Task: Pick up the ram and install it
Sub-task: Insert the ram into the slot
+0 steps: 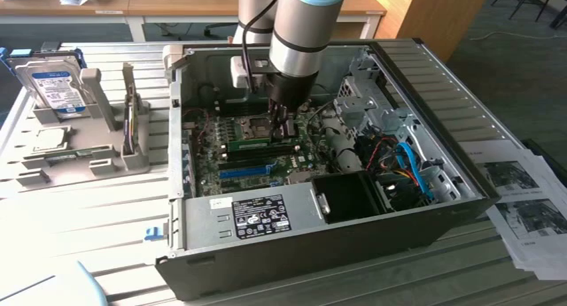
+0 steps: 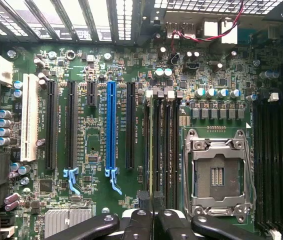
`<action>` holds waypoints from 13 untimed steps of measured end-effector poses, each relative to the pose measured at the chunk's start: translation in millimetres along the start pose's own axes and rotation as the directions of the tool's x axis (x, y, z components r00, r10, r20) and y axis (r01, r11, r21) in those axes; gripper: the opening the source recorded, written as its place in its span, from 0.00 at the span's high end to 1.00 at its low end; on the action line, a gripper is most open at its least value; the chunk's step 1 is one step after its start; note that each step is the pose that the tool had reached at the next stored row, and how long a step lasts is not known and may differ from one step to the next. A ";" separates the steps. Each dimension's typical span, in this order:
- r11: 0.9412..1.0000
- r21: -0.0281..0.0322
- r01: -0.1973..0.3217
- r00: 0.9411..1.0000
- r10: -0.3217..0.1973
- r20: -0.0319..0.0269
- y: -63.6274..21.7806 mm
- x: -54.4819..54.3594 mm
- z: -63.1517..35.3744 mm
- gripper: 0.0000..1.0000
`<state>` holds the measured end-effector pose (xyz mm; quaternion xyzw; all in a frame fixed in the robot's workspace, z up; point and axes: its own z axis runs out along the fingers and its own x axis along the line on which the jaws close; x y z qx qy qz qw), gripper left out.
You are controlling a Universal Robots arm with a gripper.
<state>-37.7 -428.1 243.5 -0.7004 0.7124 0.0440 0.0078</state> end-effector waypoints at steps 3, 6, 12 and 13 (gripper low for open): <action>1.000 0.000 0.000 1.000 0.000 0.000 -0.1 0.1 1.3 0.89; 1.000 0.000 0.000 1.000 0.000 0.000 -0.1 0.2 2.8 0.89; 1.000 0.000 0.000 1.000 0.000 0.000 -0.3 0.5 6.1 0.89; 1.000 0.000 0.000 1.000 0.000 0.000 -0.3 0.5 6.2 0.89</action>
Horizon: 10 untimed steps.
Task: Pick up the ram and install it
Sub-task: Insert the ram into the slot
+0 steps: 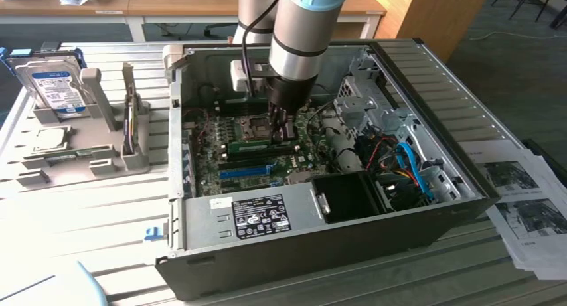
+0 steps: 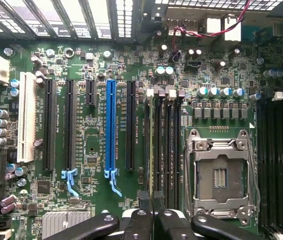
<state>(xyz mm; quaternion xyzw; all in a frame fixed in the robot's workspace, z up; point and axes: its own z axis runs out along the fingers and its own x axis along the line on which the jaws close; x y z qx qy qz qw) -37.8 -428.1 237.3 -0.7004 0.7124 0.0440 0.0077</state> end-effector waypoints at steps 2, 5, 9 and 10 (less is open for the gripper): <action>1.000 0.000 0.000 1.000 0.000 0.000 0.0 0.0 0.1 0.89; 1.000 0.000 0.000 1.000 0.000 0.001 -0.1 0.0 1.7 0.89; 1.000 0.000 0.000 1.000 0.000 0.000 -0.1 0.1 2.3 0.89; 1.000 0.000 0.000 1.000 0.000 0.000 -0.1 0.1 2.4 0.89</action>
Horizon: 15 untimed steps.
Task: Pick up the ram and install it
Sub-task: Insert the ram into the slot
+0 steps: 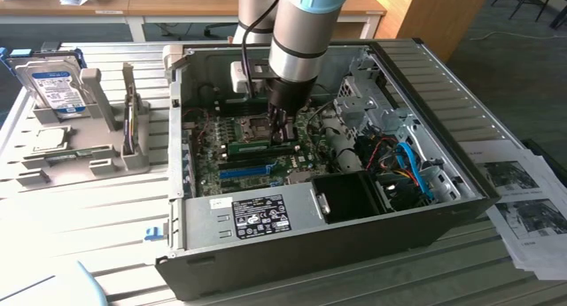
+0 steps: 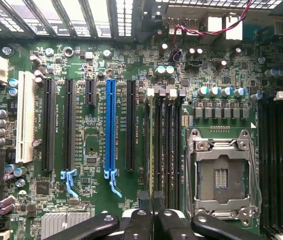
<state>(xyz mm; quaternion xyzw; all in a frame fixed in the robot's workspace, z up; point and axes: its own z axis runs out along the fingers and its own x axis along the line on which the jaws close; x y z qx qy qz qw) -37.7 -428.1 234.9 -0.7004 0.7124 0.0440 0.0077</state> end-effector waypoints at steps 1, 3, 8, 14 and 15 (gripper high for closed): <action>1.000 0.000 0.000 1.000 0.000 0.000 0.0 -0.1 0.1 0.89; 1.000 0.000 0.000 1.000 0.000 0.000 -0.1 -0.2 0.4 0.89; 1.000 0.000 0.000 1.000 0.000 0.000 0.0 -0.7 0.5 0.89; 1.000 0.000 0.000 1.000 0.000 0.000 -0.1 -0.6 1.7 0.89; 1.000 0.000 0.000 1.000 0.000 0.000 -0.1 -0.5 2.0 0.89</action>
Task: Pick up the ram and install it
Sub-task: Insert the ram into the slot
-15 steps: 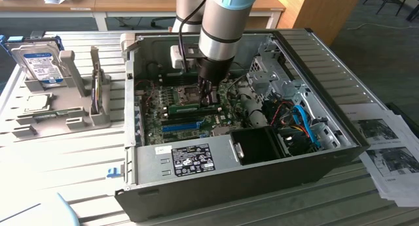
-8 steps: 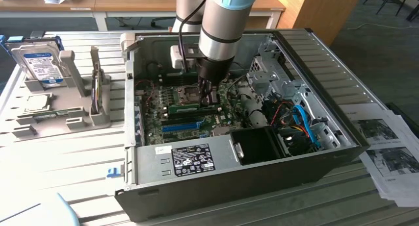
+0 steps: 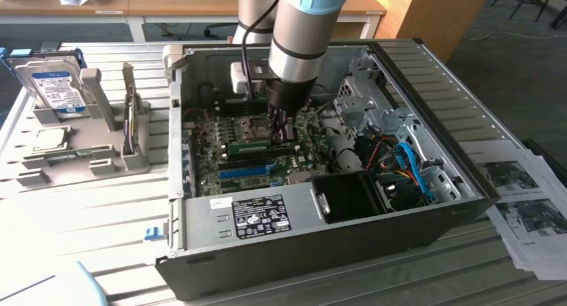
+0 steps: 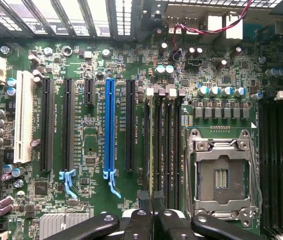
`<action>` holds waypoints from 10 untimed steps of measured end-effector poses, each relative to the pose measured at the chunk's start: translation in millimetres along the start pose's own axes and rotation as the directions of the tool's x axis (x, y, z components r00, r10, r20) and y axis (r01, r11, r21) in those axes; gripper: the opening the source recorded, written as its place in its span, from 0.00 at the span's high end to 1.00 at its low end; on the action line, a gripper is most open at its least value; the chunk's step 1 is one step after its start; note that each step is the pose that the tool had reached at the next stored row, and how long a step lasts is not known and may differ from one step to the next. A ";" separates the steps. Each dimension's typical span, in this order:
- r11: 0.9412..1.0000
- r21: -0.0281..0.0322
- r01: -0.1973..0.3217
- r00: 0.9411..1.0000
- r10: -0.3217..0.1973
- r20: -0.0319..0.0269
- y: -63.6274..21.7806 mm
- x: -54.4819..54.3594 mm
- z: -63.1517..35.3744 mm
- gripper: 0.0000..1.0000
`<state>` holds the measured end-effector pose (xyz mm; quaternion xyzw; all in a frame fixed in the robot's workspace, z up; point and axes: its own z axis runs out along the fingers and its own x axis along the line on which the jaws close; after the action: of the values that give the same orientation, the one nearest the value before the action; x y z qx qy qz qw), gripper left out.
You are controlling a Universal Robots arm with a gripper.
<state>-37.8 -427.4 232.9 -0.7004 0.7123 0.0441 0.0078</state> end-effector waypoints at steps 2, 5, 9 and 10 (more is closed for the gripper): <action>1.000 0.000 0.000 1.000 0.000 0.000 0.0 0.0 0.3 0.89; 1.000 0.000 0.000 1.000 0.000 0.000 0.0 0.0 0.4 0.89; 1.000 0.000 0.000 1.000 0.000 0.000 -0.1 0.0 1.1 0.89; 1.000 0.000 0.000 1.000 0.000 0.000 -0.1 0.0 1.1 0.89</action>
<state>-37.7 -427.3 231.8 -0.7004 0.7124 0.0441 0.0078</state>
